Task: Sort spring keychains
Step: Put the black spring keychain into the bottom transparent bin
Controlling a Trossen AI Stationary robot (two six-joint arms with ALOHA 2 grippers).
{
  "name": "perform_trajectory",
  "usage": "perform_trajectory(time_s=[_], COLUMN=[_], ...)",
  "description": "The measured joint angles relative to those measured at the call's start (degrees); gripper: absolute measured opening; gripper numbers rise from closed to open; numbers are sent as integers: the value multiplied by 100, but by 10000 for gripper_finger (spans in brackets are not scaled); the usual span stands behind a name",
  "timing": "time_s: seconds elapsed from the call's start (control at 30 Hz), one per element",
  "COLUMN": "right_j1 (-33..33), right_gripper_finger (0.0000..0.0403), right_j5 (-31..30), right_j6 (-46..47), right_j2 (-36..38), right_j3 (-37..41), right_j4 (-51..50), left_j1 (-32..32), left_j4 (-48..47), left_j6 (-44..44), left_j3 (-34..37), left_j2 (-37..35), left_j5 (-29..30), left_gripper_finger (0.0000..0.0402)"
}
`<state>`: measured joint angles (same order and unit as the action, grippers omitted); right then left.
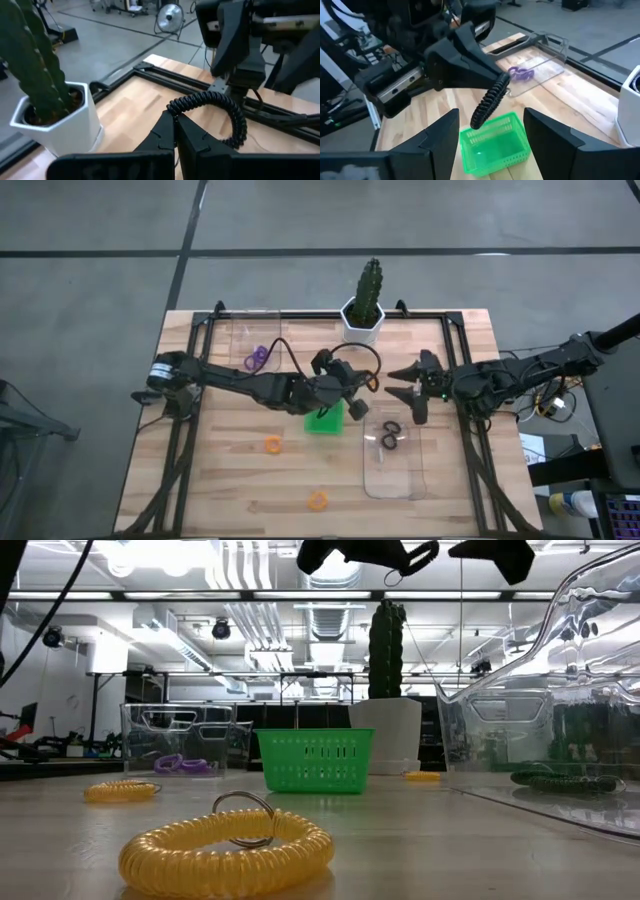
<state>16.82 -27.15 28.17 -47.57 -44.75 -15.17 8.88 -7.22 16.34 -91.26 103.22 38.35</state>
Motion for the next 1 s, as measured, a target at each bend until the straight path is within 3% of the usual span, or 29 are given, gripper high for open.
perform_trajectory(time_s=[0.4, 0.83, 1.0], right_j1=[-35, -37, -103], right_gripper_finger=[215, 215, 215], right_j5=[-261, -923, -1056], right_j6=[144, 142, 144], right_j2=[-897, -1681, -1903], right_j3=[-572, -1680, -1829], right_j4=[-20, -1638, -1835], left_j1=[-4, -7, -5], left_j4=[85, -14, -13], left_j6=[-577, -722, -717], left_j3=[0, 15, 11], left_j2=[-2, -2, -2], left_j5=[273, 463, 463], left_gripper_finger=[0, 0, 0])
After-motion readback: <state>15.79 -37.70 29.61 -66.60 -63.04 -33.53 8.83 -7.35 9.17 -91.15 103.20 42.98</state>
